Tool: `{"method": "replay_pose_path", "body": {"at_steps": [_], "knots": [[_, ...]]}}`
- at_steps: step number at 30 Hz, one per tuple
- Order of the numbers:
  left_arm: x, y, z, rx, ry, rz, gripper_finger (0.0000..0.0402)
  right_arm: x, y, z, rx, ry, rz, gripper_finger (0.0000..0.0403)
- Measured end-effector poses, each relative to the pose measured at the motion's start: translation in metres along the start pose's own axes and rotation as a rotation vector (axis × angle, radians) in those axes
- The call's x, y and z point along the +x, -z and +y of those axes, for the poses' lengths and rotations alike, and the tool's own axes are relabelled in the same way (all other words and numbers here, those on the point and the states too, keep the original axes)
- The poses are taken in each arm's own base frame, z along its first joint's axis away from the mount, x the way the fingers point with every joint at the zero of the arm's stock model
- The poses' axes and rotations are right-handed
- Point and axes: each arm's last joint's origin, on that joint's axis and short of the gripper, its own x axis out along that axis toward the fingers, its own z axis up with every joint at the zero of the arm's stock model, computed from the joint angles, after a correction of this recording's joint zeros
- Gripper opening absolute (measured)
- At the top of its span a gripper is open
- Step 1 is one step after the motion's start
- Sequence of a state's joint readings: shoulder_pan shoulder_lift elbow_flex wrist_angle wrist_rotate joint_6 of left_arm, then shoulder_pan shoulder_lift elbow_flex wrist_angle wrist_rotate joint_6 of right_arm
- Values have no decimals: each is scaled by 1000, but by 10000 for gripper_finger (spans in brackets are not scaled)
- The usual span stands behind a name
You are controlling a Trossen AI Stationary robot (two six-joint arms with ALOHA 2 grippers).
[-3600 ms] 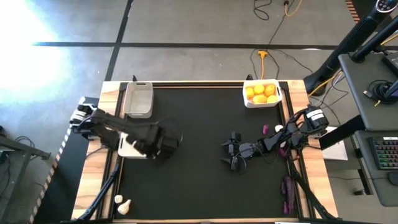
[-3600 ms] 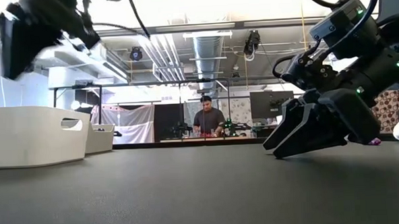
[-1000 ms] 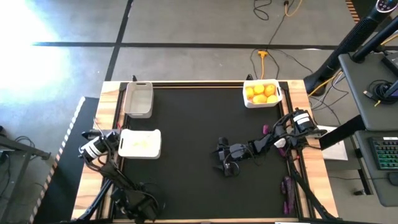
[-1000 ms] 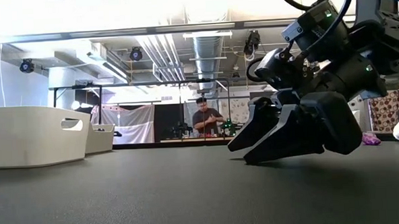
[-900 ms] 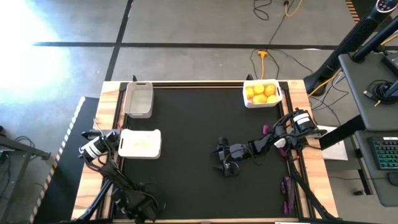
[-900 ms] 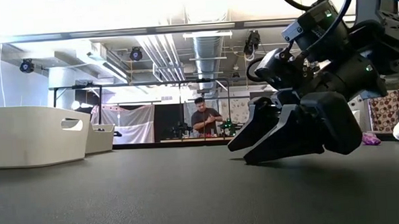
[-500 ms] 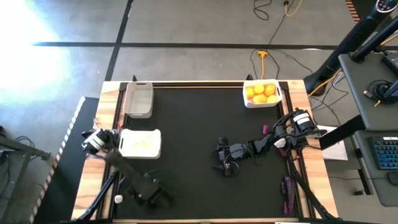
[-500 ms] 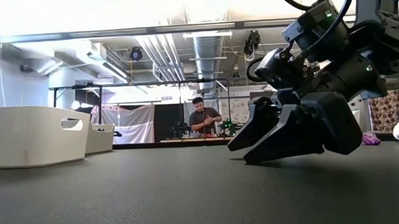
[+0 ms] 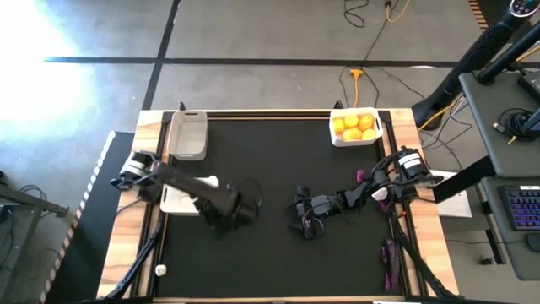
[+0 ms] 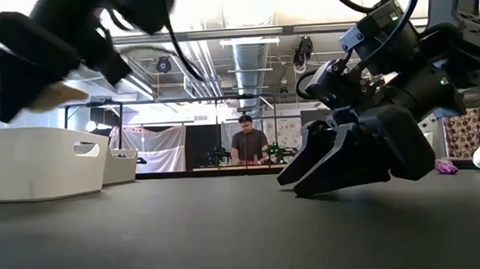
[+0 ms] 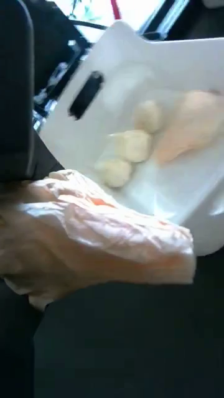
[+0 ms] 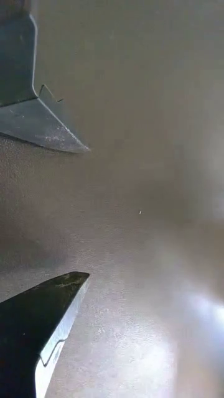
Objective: Sort produce into baskets
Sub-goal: Put the white garlic into the bottom white bin
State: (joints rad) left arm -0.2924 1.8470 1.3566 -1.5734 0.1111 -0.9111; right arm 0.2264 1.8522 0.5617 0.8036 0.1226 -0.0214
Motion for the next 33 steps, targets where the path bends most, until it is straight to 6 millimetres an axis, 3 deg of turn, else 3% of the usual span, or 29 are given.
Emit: {"method": "replay_pose_path", "body": {"at_steps": [8,16,20,25,33], "knots": [[12,-26,36,28,23,82,93,-2,7,0,74,0,41,325],[67,-17,57,-3,-42,328,95,-7,15,3,100,-3,66,325],[80,-10,61,-39,-59,402,112,-7,16,5,101,-5,69,325],[77,-12,60,-86,-71,387,152,-7,16,6,103,-6,66,325],[44,-24,50,-134,-10,237,206,-8,15,6,88,-9,59,325]]}}
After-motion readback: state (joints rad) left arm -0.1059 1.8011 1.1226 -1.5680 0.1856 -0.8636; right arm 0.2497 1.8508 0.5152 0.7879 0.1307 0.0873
